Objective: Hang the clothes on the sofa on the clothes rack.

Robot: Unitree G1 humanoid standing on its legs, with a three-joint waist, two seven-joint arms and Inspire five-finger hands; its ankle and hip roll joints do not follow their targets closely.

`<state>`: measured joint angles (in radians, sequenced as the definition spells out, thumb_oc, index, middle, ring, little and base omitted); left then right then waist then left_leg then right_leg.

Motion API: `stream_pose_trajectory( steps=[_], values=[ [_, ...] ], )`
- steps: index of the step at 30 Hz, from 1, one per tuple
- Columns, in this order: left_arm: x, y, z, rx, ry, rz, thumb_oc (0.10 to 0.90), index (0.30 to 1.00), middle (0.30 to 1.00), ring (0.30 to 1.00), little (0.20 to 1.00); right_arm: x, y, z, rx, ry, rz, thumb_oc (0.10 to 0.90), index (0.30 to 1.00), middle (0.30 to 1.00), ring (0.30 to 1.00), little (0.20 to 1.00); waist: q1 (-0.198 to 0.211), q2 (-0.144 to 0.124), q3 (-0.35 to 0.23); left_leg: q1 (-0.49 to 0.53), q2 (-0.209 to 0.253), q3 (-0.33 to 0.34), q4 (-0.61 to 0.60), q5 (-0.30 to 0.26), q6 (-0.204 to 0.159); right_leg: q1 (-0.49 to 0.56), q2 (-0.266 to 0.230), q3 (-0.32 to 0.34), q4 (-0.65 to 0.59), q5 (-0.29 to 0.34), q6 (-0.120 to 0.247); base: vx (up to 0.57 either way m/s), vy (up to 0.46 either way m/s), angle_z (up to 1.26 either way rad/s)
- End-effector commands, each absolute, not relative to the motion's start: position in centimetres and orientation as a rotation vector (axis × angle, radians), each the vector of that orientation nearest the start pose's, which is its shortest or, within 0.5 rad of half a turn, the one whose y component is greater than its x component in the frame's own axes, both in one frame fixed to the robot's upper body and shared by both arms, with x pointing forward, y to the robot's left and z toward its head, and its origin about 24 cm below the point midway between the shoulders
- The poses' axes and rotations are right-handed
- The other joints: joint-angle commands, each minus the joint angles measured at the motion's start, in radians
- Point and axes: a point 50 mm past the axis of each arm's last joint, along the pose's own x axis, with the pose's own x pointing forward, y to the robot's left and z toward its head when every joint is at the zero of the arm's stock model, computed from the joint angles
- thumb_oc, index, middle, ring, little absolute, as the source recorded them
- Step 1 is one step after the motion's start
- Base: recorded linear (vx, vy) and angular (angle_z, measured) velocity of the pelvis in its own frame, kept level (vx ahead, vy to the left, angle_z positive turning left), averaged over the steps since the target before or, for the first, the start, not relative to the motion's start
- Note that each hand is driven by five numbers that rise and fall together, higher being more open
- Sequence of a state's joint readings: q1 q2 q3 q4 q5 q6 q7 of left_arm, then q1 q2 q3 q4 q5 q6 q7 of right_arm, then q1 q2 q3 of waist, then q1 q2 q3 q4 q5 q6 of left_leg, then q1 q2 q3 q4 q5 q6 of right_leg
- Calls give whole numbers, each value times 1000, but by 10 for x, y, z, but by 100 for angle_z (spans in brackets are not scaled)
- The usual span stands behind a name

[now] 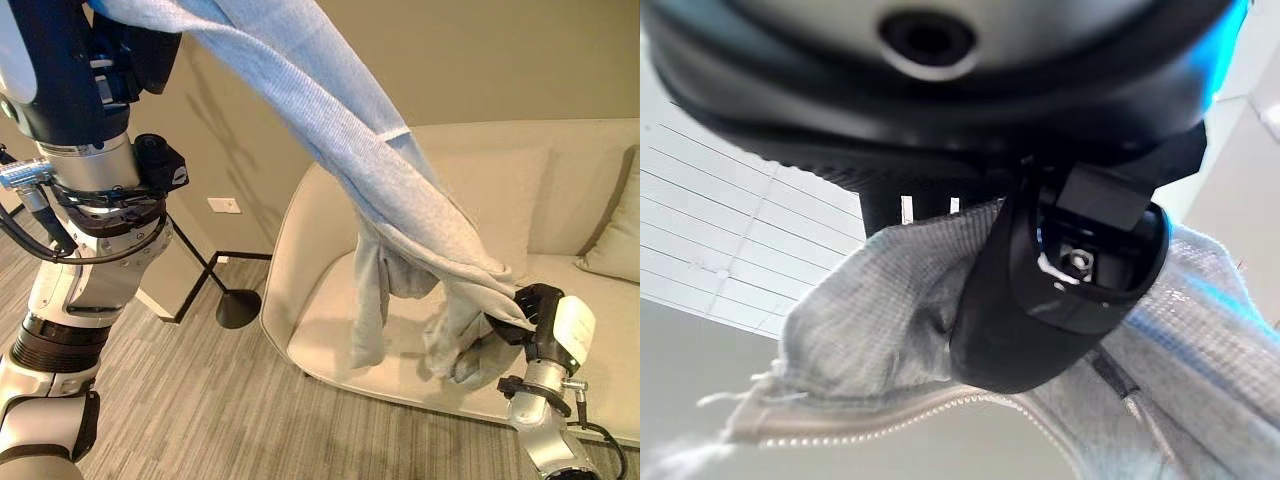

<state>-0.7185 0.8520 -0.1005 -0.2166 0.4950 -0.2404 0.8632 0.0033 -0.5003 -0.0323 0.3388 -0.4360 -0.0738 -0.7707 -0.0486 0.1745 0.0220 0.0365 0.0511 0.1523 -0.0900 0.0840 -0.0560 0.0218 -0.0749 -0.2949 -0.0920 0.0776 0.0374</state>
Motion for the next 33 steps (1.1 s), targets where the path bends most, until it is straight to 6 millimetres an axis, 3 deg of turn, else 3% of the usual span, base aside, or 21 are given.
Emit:
stream_pose_trajectory(
  steps=[1, 2, 4, 5, 6, 7, 8, 12, 14, 19, 25, 28, 33],
  values=[
    [229, 213, 357, 714, -1663, 814, 400, 300, 300, 300, 300, 246, -285, 84, -987, -378, -822, 400, 300, 300, 300, 300, 0, -68, -105, -20, -22, 10, 3, -93, 6, 24, -70, 84, 10, -90, 88, -34, -64, -3],
    [228, 217, 354, 705, -1659, 831, 400, 300, 300, 300, 300, 249, -290, 111, -991, -489, -919, 400, 300, 300, 300, 300, 4, -80, -109, -19, -15, 10, 3, -93, 5, 23, -64, 88, 9, -91, 86, -42, -65, -2],
    [227, 219, 351, 702, -1649, 839, 400, 300, 300, 300, 300, 249, -291, 120, -1002, -527, -944, 400, 300, 300, 300, 300, 7, -83, -108, -18, -12, 10, 3, -92, 5, 22, -61, 90, 10, -92, 84, -44, -64, -2],
    [225, 225, 340, 717, -1624, 851, 400, 300, 300, 300, 300, 248, -299, 146, -1058, -618, -1034, 400, 300, 300, 300, 300, 17, -101, -109, -19, -7, 7, 3, -89, 5, 23, -51, 93, 10, -95, 79, -34, -48, -3],
    [224, 226, 340, 716, -1624, 853, 400, 300, 300, 300, 300, 248, -299, 146, -1061, -620, -1034, 400, 300, 300, 300, 300, 16, -99, -109, -18, -7, 8, 3, -89, 4, 23, -51, 93, 10, -96, 79, -61, -85, -3],
    [221, 234, 330, 742, -1594, 885, 400, 300, 300, 300, 300, 245, -304, 171, -1086, -713, -1124, 400, 300, 300, 300, 300, 25, -111, -109, -18, -2, 4, 3, -86, 3, 24, -42, 95, 10, -98, 75, -28, -38, -2],
    [221, 235, 329, 742, -1593, 886, 400, 300, 300, 300, 300, 245, -303, 171, -1087, -714, -1122, 400, 300, 300, 300, 300, 24, -110, -110, -18, -1, 5, 3, -86, 3, 24, -42, 95, 10, -97, 74, -33, -58, -1],
    [216, 258, 311, 769, -1502, 982, 400, 300, 300, 300, 300, 240, -311, 224, -1115, -907, -1293, 400, 300, 300, 300, 300, 48, -145, -112, -22, 21, -1, 3, -72, -5, 20, -18, 97, 8, -101, 64, -53, -68, -1],
    [214, 267, 304, 781, -1463, 1009, 400, 300, 300, 300, 300, 238, -313, 241, -1127, -964, -1329, 400, 300, 300, 300, 300, 56, -156, -113, -26, 32, -3, 3, -65, -11, 17, -6, 100, 8, -103, 59, -58, -88, -5],
    [210, 283, 285, 813, -1356, 1036, 400, 300, 300, 300, 300, 236, -319, 269, -1135, -1046, -1403, 400, 300, 300, 300, 300, 81, -181, -109, -35, 56, -10, 5, -47, -22, 15, 19, 101, 6, -111, 48, -37, -66, -1],
    [202, 299, 261, 819, -1229, 1098, 400, 300, 300, 300, 300, 231, -316, 281, -1145, -1110, -1405, 400, 300, 300, 300, 300, 105, -202, -84, -52, 70, -25, 10, -21, -30, 20, 39, 89, 6, -117, 36, -67, -60, 2],
    [199, 302, 251, 784, -1184, 1129, 400, 300, 300, 300, 300, 223, -315, 284, -1171, -1132, -1431, 400, 300, 300, 300, 300, 100, -217, -61, -72, 85, 2, 43, -19, -36, 26, 29, 51, 8, -116, 32, -110, -1, 25],
    [198, 294, 233, 737, -1133, 1093, 400, 300, 300, 300, 300, 218, -293, 294, -1165, -1241, -1366, 400, 300, 300, 300, 300, 90, -231, -39, -38, 145, -2, 124, -70, -56, -1, -16, 13, 29, -103, 34, -115, 81, 36]
  ],
)
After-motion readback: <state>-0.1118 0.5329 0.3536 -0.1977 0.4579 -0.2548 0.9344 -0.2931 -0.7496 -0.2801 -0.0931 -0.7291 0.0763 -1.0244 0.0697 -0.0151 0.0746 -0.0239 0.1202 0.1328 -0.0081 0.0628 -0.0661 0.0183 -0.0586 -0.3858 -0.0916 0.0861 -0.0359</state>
